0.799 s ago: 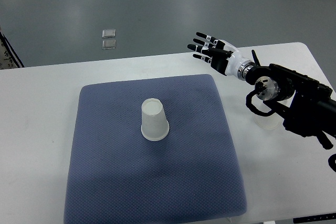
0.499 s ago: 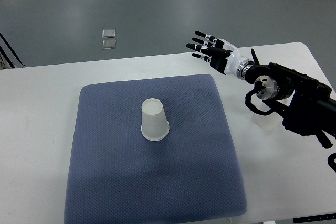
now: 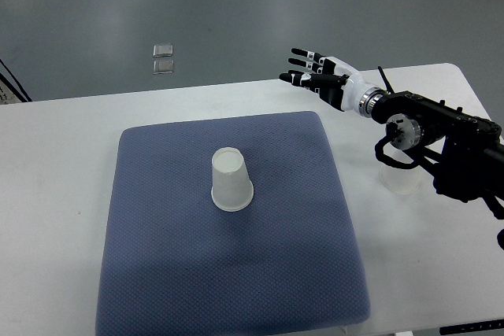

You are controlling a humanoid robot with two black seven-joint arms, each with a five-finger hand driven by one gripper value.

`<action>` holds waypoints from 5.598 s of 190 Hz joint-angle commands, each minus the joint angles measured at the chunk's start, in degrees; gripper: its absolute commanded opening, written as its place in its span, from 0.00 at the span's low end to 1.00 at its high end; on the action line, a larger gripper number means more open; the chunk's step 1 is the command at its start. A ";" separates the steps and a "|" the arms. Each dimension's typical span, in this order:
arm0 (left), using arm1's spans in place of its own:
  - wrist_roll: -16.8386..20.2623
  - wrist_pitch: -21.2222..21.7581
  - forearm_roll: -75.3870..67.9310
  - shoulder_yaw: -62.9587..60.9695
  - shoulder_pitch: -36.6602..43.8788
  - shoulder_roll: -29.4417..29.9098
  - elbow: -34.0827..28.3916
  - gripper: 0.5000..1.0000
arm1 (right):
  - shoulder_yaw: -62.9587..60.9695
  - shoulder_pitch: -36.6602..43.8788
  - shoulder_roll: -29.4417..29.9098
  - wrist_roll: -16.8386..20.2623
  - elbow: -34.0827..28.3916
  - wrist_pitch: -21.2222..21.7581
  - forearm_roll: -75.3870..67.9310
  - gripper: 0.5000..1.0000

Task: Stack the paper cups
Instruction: 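Move the right hand toward the standing white paper cup beside the pad, then lower the right hand around the white cup and close fingers on it, then lift the cup with the right hand and lower it onto the inverted cup, then open the right hand fingers to release the stacked cup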

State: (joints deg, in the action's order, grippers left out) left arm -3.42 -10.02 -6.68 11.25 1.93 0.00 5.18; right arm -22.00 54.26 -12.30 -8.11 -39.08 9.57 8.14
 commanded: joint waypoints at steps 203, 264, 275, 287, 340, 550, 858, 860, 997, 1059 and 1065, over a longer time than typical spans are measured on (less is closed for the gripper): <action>0.00 0.00 0.00 0.00 0.00 0.00 0.01 1.00 | 11.54 3.31 -35.34 -0.06 -25.79 9.16 59.89 0.85; 0.00 0.00 0.00 0.00 0.00 0.00 0.01 1.00 | 17.25 3.14 -35.69 -0.06 -25.79 7.75 60.59 0.85; 0.00 0.00 0.00 0.00 0.00 0.00 0.01 1.00 | 17.87 3.05 -35.69 -0.06 -25.79 7.22 60.68 0.85; 0.00 0.00 0.00 0.00 0.00 0.00 0.01 1.00 | 18.84 2.96 -35.60 -0.06 -25.79 5.73 61.47 0.85; 0.00 0.00 0.00 0.00 0.00 0.00 0.01 1.00 | 20.59 1.56 -35.51 -0.06 -25.70 0.54 61.82 0.83; 0.00 0.00 0.00 0.00 0.00 0.00 0.01 1.00 | 20.24 7.80 -35.69 -9.38 -26.84 2.30 62.61 0.30; 0.00 0.00 0.00 0.00 0.00 0.00 0.01 1.00 | 20.77 25.37 -7.65 -12.19 -24.73 12.49 58.57 0.21; 0.00 0.00 0.00 0.00 0.00 0.00 0.01 1.00 | 20.77 25.37 -7.65 -12.19 -24.64 12.49 58.57 0.21; 0.00 0.00 0.00 0.00 0.00 0.00 0.01 1.00 | 20.51 27.92 -8.35 -12.28 -24.03 15.04 58.04 0.21; 0.00 0.00 0.00 0.00 0.00 0.00 0.01 1.00 | 20.68 25.99 -7.21 -12.19 -22.54 14.52 58.57 0.21; 0.00 0.00 0.00 0.00 0.00 0.00 0.01 1.00 | 20.68 25.73 -6.95 -12.19 -22.27 14.25 58.66 0.22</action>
State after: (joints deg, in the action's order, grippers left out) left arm -3.44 -10.02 -6.68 11.25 1.93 0.00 5.18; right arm -1.35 80.90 -19.77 -20.39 -62.30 24.36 66.70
